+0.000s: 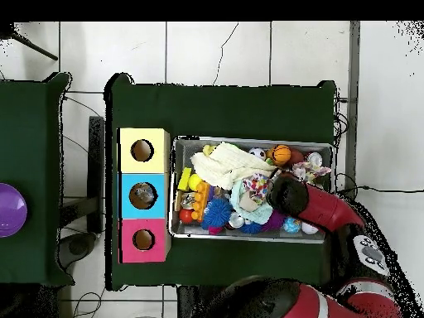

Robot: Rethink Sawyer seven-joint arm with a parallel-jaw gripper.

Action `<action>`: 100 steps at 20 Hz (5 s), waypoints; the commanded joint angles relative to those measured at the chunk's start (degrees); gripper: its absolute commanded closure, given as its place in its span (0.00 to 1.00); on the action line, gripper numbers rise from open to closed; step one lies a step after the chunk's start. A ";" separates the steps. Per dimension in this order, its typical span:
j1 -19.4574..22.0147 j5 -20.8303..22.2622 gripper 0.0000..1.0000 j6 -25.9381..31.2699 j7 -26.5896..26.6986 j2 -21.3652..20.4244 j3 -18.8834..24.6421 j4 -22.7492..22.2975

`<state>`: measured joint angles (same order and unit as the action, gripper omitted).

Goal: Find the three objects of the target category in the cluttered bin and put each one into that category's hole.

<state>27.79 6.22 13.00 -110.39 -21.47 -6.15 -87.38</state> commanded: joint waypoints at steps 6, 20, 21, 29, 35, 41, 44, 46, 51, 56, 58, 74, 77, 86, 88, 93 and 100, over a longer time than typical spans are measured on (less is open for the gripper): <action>-5.20 6.68 0.00 0.04 -0.06 -2.31 8.68 -4.91; -12.23 5.99 0.00 9.39 -3.79 -4.86 1.73 -3.45; -12.49 5.77 0.00 10.18 -3.82 -5.20 1.44 -3.65; -13.38 3.29 0.00 17.96 -4.77 -8.66 1.66 -5.45; -11.22 2.59 0.00 12.83 -5.87 -0.60 4.87 -3.23; -6.48 1.21 0.00 4.71 -4.61 3.12 12.75 -5.27; -6.15 2.59 0.00 0.39 -5.66 3.89 13.24 -5.06; -5.85 3.61 0.00 -2.91 -5.93 4.92 13.46 -4.09; -10.23 3.18 1.00 -1.86 -7.13 4.80 8.53 -2.59; -13.05 1.05 1.00 3.50 -7.92 3.46 6.16 -2.29; -13.97 -0.07 1.00 5.84 -8.42 2.83 5.83 -2.20; -22.93 -6.45 1.00 17.35 -11.06 -1.56 -1.09 2.15; -27.99 -4.69 1.00 24.62 -10.97 -1.96 -9.05 6.19; -36.13 -0.80 1.00 34.32 -13.00 -1.66 -22.21 10.29; -35.76 -1.48 1.00 33.21 -12.97 -1.33 -21.78 9.84; -30.02 -7.13 1.00 20.83 -11.22 -0.44 -12.66 6.09; -16.51 -12.86 1.00 4.80 -4.28 1.60 7.56 -0.70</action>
<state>2.62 -2.04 26.66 -110.39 -24.27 -16.03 -80.76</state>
